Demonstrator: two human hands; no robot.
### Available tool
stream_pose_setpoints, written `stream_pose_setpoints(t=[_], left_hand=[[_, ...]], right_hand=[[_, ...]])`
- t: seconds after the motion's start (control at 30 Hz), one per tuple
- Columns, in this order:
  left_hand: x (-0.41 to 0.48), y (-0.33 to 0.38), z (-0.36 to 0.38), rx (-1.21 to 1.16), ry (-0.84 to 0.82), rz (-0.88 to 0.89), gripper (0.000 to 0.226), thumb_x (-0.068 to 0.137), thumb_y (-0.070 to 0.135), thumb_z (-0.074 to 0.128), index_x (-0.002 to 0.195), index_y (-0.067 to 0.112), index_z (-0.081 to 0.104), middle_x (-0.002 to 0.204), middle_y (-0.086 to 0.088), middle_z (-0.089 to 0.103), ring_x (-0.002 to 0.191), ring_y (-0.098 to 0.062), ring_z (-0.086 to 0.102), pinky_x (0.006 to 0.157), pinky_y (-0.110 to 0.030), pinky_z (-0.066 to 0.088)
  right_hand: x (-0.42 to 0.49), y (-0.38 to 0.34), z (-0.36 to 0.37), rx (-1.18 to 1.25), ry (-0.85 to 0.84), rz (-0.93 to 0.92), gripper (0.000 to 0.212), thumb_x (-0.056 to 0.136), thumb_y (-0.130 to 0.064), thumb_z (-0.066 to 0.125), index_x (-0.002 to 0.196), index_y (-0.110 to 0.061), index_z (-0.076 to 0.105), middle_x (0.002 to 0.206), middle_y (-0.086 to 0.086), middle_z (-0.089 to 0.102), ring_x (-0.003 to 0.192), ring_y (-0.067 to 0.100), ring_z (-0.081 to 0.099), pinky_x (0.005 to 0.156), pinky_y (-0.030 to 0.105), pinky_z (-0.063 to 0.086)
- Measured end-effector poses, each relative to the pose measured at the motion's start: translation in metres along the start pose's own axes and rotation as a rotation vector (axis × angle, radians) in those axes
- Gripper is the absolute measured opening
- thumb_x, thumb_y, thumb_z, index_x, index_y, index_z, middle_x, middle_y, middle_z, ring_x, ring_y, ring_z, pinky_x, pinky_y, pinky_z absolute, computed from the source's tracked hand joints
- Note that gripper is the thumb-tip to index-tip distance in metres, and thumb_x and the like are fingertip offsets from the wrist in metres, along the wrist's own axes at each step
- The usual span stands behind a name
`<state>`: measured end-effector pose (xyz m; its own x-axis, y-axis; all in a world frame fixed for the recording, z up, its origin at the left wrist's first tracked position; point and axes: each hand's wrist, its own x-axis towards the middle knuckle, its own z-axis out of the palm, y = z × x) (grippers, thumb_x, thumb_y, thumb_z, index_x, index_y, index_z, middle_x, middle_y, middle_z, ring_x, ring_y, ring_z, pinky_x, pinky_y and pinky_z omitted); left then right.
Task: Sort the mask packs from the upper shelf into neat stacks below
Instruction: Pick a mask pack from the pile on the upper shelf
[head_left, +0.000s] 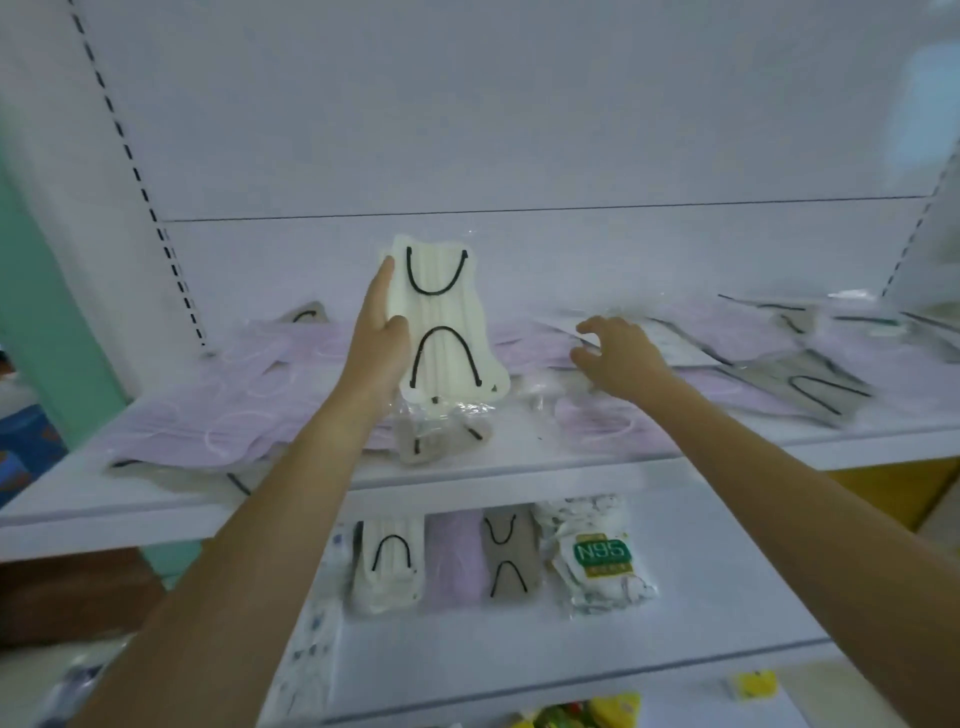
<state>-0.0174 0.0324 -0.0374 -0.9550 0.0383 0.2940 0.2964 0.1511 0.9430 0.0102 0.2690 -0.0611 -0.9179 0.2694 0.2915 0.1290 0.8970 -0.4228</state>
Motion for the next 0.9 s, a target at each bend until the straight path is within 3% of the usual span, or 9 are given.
stream_pose_setpoints(t=[0.07,0.13,0.2,0.3,0.43,0.57,0.73,0.83,0.9], left_hand=[[-0.010,0.004,0.027,0.004,0.026,-0.043,0.061,0.088,-0.003,0.022,0.138,0.027,0.043,0.127,0.000,0.052,0.067,-0.009,0.051,0.061,-0.016,0.043],[-0.019,0.004,0.052,0.007,0.062,-0.083,0.055,0.090,-0.002,0.023,0.133,0.020,0.048,0.099,-0.001,0.059,0.054,-0.004,0.042,0.053,-0.015,0.037],[-0.028,0.004,0.073,0.037,0.071,-0.086,0.053,0.090,-0.001,0.024,0.133,0.017,0.048,0.098,0.005,0.057,0.065,-0.001,0.049,0.064,-0.015,0.042],[-0.044,0.003,0.099,0.080,0.082,-0.120,0.048,0.093,0.002,0.028,0.136,0.016,0.046,0.137,0.001,0.047,0.120,-0.016,0.049,0.101,-0.025,0.038],[-0.056,-0.002,0.122,0.135,0.041,-0.165,0.045,0.091,0.008,0.046,0.135,0.019,0.046,0.136,-0.004,0.049,0.122,-0.020,0.048,0.105,-0.036,0.039],[-0.056,0.003,0.136,0.159,0.025,-0.124,0.048,0.089,0.004,0.051,0.134,0.021,0.046,0.132,-0.004,0.052,0.117,-0.021,0.052,0.102,-0.041,0.043],[-0.051,0.012,0.161,0.156,-0.002,-0.020,0.051,0.089,0.002,0.048,0.134,0.024,0.046,0.111,0.009,0.054,0.081,-0.004,0.054,0.075,-0.021,0.050],[-0.045,0.020,0.194,0.131,-0.049,0.035,0.051,0.089,-0.001,0.047,0.135,0.020,0.046,0.124,0.003,0.050,0.097,-0.011,0.054,0.065,-0.005,0.044],[-0.042,0.021,0.220,0.099,-0.093,0.054,0.051,0.088,0.000,0.047,0.135,0.020,0.046,0.130,0.001,0.050,0.108,-0.015,0.053,0.075,-0.012,0.048]], right_hand=[[0.001,0.039,-0.014,-0.108,-0.044,0.069,0.049,0.094,-0.030,0.048,0.139,-0.014,0.038,0.143,0.014,0.038,0.131,0.032,0.034,0.106,0.041,0.030],[-0.001,0.072,-0.028,-0.132,-0.093,0.085,0.052,0.093,-0.033,0.049,0.140,-0.012,0.036,0.143,0.017,0.037,0.132,0.035,0.034,0.108,0.042,0.031],[-0.008,0.097,-0.039,-0.143,-0.142,0.081,0.053,0.093,-0.036,0.050,0.137,-0.009,0.039,0.142,0.018,0.038,0.131,0.036,0.035,0.107,0.040,0.030],[-0.016,0.119,-0.040,-0.151,-0.194,0.037,0.041,0.090,-0.039,0.048,0.119,-0.011,0.054,0.128,0.016,0.051,0.119,0.033,0.046,0.098,0.038,0.037],[-0.024,0.124,-0.035,-0.050,-0.260,-0.037,0.032,0.068,-0.050,0.037,0.072,-0.022,0.051,0.092,0.010,0.055,0.095,0.030,0.055,0.073,0.031,0.039],[-0.030,0.124,-0.041,0.005,-0.207,-0.087,0.040,0.090,-0.027,0.050,0.128,-0.014,0.052,0.133,0.011,0.048,0.121,0.029,0.044,0.098,0.033,0.035],[-0.036,0.139,-0.055,0.101,-0.138,-0.050,0.040,0.093,-0.026,0.050,0.131,-0.014,0.048,0.136,0.010,0.045,0.125,0.026,0.041,0.100,0.031,0.032],[-0.045,0.154,-0.067,0.119,-0.088,-0.030,0.039,0.093,-0.024,0.051,0.131,-0.013,0.049,0.134,0.010,0.048,0.123,0.025,0.043,0.097,0.029,0.032],[-0.052,0.170,-0.075,0.150,-0.053,-0.007,0.037,0.094,-0.023,0.051,0.129,-0.013,0.051,0.133,0.009,0.050,0.122,0.024,0.044,0.095,0.027,0.032]])
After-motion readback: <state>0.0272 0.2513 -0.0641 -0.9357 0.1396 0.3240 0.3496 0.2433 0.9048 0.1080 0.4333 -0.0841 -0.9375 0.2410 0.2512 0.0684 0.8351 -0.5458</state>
